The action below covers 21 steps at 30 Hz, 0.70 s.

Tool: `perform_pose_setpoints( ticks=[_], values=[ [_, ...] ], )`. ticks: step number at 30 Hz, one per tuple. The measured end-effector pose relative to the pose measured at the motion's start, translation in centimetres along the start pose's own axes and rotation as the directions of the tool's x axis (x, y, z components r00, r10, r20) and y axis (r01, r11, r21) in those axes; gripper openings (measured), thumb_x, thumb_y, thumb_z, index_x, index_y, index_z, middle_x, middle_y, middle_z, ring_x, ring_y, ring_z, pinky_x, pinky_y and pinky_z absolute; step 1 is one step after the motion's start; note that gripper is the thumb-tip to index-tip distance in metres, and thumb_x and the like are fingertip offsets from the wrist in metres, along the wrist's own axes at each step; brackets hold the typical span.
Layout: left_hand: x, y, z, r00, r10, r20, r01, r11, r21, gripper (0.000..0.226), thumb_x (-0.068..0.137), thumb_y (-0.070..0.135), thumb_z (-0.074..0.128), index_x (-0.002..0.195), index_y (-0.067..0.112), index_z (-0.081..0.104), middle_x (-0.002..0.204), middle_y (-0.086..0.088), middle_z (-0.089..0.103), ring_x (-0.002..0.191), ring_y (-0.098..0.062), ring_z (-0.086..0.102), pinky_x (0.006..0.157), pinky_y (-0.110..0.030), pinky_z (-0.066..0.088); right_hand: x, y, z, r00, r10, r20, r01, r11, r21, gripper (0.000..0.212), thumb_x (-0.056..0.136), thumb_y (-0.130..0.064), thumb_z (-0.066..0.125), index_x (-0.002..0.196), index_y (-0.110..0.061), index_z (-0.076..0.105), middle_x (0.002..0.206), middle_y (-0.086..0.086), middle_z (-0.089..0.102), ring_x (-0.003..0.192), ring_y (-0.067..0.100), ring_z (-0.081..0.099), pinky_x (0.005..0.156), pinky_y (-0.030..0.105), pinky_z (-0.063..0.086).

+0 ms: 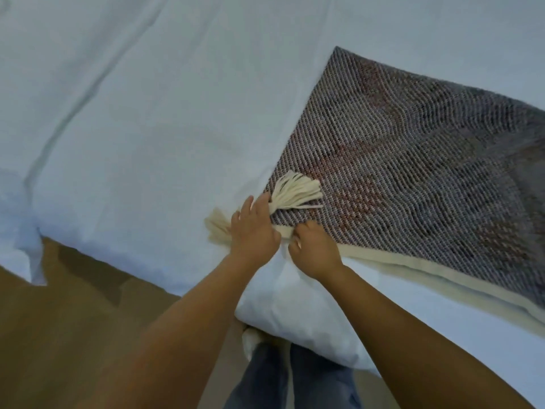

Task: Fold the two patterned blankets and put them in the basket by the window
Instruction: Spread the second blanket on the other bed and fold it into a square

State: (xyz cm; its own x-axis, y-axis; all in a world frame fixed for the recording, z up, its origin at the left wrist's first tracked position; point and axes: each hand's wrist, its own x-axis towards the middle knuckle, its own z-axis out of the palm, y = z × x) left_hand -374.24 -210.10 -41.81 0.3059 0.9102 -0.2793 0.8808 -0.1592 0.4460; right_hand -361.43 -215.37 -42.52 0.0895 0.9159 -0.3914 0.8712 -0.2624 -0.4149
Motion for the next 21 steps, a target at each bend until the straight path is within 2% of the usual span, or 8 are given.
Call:
perform_pose_setpoints(
  ticks=[3, 5, 7, 9, 11, 15, 17, 21],
  values=[
    [2.1, 1.1, -0.4, 0.978, 0.062, 0.200, -0.067, 0.998, 0.019, 0.088, 0.083, 0.027, 0.056, 0.147, 0.012, -0.001, 0.138, -0.010, 0.044, 0.134, -0.027, 0.029, 0.112, -0.049, 0.012, -0.2, -1.2, 1.0, 0.999, 0.000, 0.035, -0.001, 0.999, 0.045, 0.030, 0.087, -0.019, 0.048, 0.113, -0.004, 0.053, 0.117, 0.014, 0.051, 0.109, 0.030, 0.046, 0.083, 0.033, 0.041],
    [2.2, 1.2, -0.8, 0.962, 0.107, 0.252, -0.136, 0.986, 0.099, 0.074, 0.084, 0.030, 0.053, 0.145, 0.011, 0.015, 0.124, -0.009, 0.055, 0.125, -0.028, 0.039, 0.110, -0.049, 0.015, -0.7, -1.3, 1.6, 0.998, 0.012, 0.057, -0.014, 0.999, 0.033, 0.040, 0.088, -0.018, 0.048, 0.125, -0.005, 0.048, 0.124, 0.015, 0.048, 0.114, 0.032, 0.044, 0.088, 0.035, 0.042],
    [1.7, 0.2, -1.3, 0.942, 0.159, 0.297, -0.249, 0.921, 0.299, 0.046, 0.086, 0.027, 0.047, 0.130, 0.018, 0.041, 0.115, -0.005, 0.060, 0.118, -0.025, 0.044, 0.107, -0.048, 0.017, -1.2, -1.1, 1.8, 0.997, 0.003, 0.074, -0.001, 1.000, -0.025, 0.046, 0.087, -0.017, 0.047, 0.132, -0.006, 0.042, 0.130, 0.014, 0.045, 0.118, 0.031, 0.041, 0.092, 0.034, 0.039],
    [0.8, -1.5, -1.9, 0.931, 0.125, 0.344, -0.280, 0.849, 0.449, 0.033, 0.088, 0.021, 0.040, 0.119, 0.022, 0.051, 0.113, -0.003, 0.061, 0.115, -0.023, 0.045, 0.107, -0.049, 0.016, -1.5, -1.0, 1.9, 0.997, -0.011, 0.082, 0.017, 0.998, -0.067, 0.046, 0.086, -0.015, 0.047, 0.132, -0.006, 0.043, 0.132, 0.013, 0.045, 0.120, 0.030, 0.039, 0.094, 0.033, 0.037],
    [0.1, -3.1, -2.7, 0.925, 0.096, 0.368, -0.283, 0.821, 0.497, 0.032, 0.090, 0.019, 0.036, 0.118, 0.023, 0.051, 0.113, -0.003, 0.061, 0.115, -0.024, 0.044, 0.107, -0.052, 0.016, -1.6, -1.3, 1.8, 0.996, -0.014, 0.086, 0.021, 0.997, -0.077, 0.046, 0.086, -0.014, 0.047, 0.132, -0.006, 0.042, 0.134, 0.014, 0.044, 0.120, 0.031, 0.039, 0.093, 0.035, 0.038],
    [-0.4, -5.0, -4.1, 0.886, 0.193, 0.422, -0.419, 0.722, 0.550, 0.035, 0.089, 0.024, 0.037, 0.121, 0.026, 0.052, 0.113, -0.004, 0.058, 0.116, -0.026, 0.042, 0.107, -0.055, 0.012, -1.6, -2.0, 1.7, 0.997, 0.020, 0.068, -0.018, 1.000, -0.019, 0.050, 0.087, -0.013, 0.045, 0.135, -0.007, 0.034, 0.132, 0.013, 0.044, 0.119, 0.030, 0.039, 0.094, 0.035, 0.037],
    [-1.0, -6.0, -4.8, 0.872, 0.172, 0.458, -0.439, 0.691, 0.574, 0.039, 0.086, 0.027, 0.041, 0.123, 0.026, 0.052, 0.114, -0.003, 0.056, 0.118, -0.026, 0.040, 0.108, -0.056, 0.009, -1.8, -2.2, 1.8, 0.998, 0.010, 0.059, -0.009, 1.000, -0.008, 0.051, 0.086, -0.011, 0.045, 0.135, -0.011, 0.033, 0.135, 0.012, 0.042, 0.120, 0.029, 0.038, 0.095, 0.036, 0.038],
    [-2.8, -7.2, -5.2, 0.870, 0.091, 0.484, -0.375, 0.759, 0.532, 0.046, 0.081, 0.035, 0.043, 0.125, 0.024, 0.050, 0.115, -0.003, 0.052, 0.117, -0.023, 0.039, 0.108, -0.051, 0.013, -2.4, -2.7, 2.0, 0.998, 0.014, 0.057, -0.013, 0.999, -0.031, 0.056, 0.086, -0.012, 0.045, 0.139, -0.012, 0.028, 0.139, 0.012, 0.037, 0.119, 0.030, 0.039, 0.095, 0.039, 0.040]
  ],
)
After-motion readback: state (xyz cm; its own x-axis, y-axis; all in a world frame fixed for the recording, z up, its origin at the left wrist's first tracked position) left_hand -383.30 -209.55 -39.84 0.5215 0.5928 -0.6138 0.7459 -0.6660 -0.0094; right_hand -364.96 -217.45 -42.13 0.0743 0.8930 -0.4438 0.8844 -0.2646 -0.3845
